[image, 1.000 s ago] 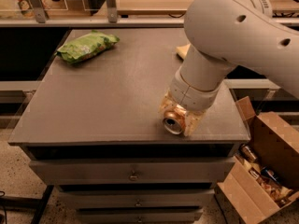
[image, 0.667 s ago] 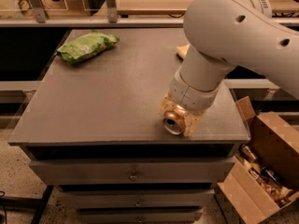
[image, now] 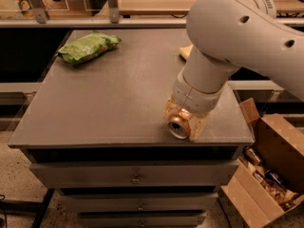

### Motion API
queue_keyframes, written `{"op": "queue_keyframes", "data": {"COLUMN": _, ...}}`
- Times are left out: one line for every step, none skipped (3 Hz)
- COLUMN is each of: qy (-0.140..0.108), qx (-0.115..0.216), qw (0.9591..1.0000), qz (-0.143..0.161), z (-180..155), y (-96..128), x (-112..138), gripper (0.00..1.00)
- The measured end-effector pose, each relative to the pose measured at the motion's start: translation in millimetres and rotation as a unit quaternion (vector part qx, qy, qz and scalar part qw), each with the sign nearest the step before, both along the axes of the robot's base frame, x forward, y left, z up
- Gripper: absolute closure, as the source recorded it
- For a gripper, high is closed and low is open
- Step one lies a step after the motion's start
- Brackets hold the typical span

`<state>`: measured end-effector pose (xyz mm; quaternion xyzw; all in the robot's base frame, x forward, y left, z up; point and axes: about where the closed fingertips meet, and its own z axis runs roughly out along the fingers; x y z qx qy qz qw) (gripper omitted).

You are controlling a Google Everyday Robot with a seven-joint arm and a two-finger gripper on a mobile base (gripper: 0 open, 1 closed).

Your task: Move orange can near sponge

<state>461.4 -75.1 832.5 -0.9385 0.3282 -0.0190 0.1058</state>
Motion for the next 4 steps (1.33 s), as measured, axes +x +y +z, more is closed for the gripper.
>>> {"op": "queue_keyframes", "data": {"qy": -0.013, "qx": 0.014, "qw": 0.9998, "qz": -0.008, "z": -3.8, "y": -4.2, "x": 7.0, "gripper": 1.0}}
{"op": "queue_keyframes", "data": {"qy": -0.04, "qx": 0.046, "qw": 0.9979, "qz": -0.021, "z": -4.4, "y": -21.3, "x": 18.7, "gripper": 1.0}}
{"op": "queue_keyframes", "data": {"qy": -0.06, "qx": 0.063, "qw": 0.996, "qz": -0.021, "z": -3.6, "y": -32.1, "x": 33.3, "gripper": 1.0}}
{"op": "queue_keyframes", "data": {"qy": -0.06, "qx": 0.063, "qw": 0.996, "qz": -0.021, "z": -2.0, "y": -32.2, "x": 33.4, "gripper": 1.0}}
